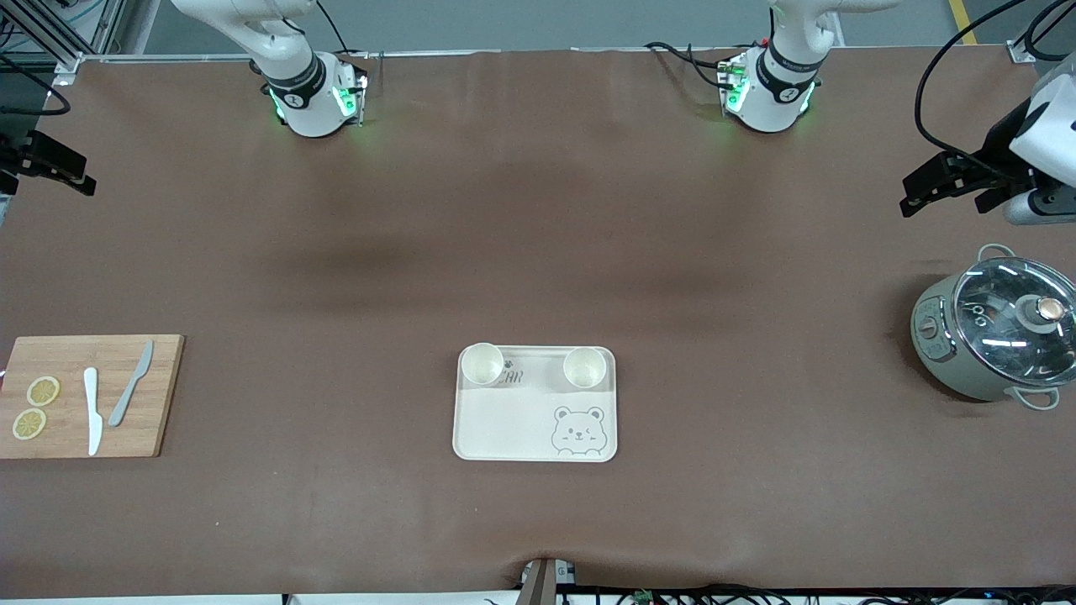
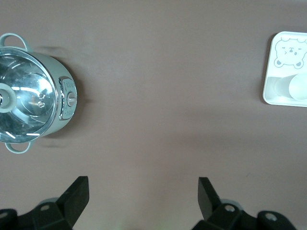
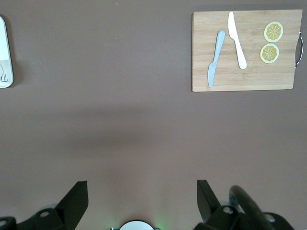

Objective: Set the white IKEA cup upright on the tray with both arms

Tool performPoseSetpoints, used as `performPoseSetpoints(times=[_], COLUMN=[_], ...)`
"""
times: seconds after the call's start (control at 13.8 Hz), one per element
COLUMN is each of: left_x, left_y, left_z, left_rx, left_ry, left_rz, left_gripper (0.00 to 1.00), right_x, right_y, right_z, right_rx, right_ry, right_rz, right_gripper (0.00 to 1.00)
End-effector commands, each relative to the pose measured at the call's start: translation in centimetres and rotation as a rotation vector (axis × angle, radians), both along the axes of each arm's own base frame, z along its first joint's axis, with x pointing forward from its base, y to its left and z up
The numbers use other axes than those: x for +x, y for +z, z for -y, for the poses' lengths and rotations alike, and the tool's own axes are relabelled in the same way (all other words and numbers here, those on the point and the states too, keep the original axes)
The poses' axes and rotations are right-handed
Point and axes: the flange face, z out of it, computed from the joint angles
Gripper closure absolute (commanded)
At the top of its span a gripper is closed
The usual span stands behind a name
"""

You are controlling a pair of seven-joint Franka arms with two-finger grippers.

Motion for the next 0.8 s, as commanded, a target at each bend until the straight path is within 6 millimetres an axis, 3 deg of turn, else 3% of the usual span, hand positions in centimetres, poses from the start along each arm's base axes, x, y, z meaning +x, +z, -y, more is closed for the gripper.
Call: performPoseSetpoints(times=[0.0,0.73], left_x=[0.22,-0.02], left_y=[1.23,1.45], left_z=[0.03,0.37], left_rx=[0.014,0.082], left_ry=[0.003,-0.012], left_rz=[0.02,0.019], left_gripper=[0.0,0.0], right_x=[-0.05,-0.09], right_y=[0.3,0.27], right_z=[0.03,0.11], right_rx=[0.009,0.009], right_ry=[-0.009,-0.011], right_rz=[-0.003,-0.006], right_gripper=[0.0,0.0])
